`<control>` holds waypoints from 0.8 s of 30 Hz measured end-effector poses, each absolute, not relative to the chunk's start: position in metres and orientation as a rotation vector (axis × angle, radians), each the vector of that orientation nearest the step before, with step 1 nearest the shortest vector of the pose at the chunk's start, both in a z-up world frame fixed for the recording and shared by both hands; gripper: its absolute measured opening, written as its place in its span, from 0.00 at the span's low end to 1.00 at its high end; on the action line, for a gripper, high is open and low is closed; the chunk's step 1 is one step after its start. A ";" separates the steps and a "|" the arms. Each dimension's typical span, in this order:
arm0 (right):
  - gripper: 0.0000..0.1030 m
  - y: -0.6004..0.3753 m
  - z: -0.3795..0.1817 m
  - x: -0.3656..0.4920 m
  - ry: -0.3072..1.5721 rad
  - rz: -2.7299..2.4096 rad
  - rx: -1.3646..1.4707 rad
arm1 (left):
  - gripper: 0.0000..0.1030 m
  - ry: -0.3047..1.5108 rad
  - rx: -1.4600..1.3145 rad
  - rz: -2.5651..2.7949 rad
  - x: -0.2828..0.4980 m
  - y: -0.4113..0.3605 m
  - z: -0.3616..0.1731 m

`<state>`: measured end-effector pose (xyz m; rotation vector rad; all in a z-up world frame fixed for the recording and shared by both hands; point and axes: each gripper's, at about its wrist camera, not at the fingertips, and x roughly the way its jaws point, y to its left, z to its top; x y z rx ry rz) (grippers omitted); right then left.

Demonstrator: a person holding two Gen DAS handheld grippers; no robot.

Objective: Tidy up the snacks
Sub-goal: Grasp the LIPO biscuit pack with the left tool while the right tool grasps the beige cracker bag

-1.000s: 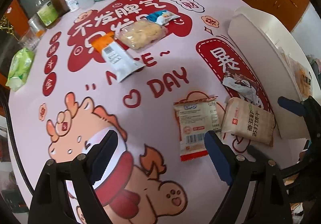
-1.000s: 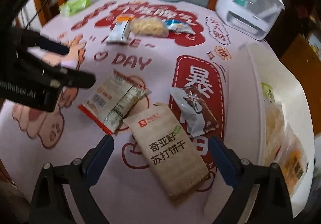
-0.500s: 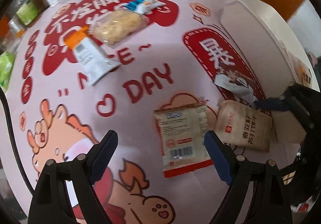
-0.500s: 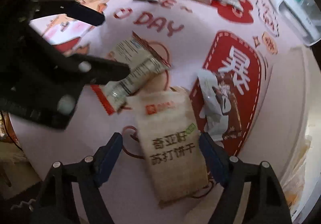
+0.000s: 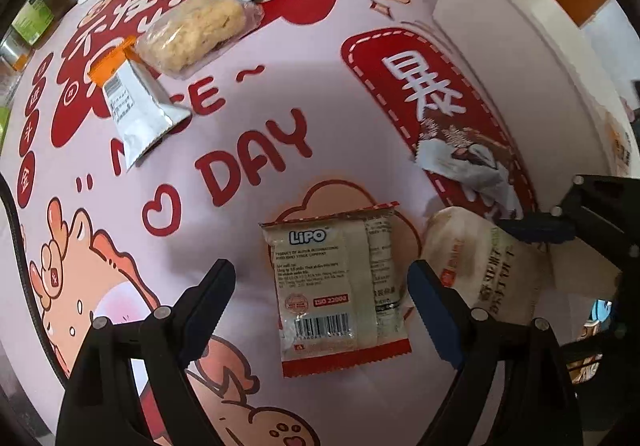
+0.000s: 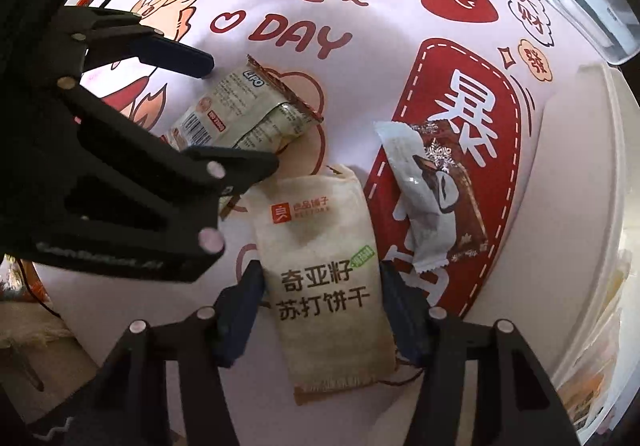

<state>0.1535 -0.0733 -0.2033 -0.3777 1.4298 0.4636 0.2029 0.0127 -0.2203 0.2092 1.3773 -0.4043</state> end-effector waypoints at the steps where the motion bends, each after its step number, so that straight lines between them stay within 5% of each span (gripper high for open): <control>1: 0.57 -0.074 -0.203 0.152 1.428 0.462 -0.364 | 0.83 1.383 0.211 -0.395 0.203 0.012 -0.222; 5: 0.57 -0.079 -0.201 0.152 1.418 0.456 -0.329 | 0.74 1.361 0.267 -0.370 0.196 0.008 -0.225; 7: 0.56 -0.080 -0.202 0.149 1.413 0.447 -0.307 | 0.53 1.347 0.272 -0.380 0.190 0.007 -0.222; 9: 0.56 -0.084 -0.202 0.149 1.411 0.444 -0.266 | 0.44 1.327 0.293 -0.385 0.183 0.007 -0.217; 24: 0.56 -0.117 -0.141 0.115 1.260 0.468 0.024 | 0.43 1.261 0.321 -0.358 0.136 0.045 -0.159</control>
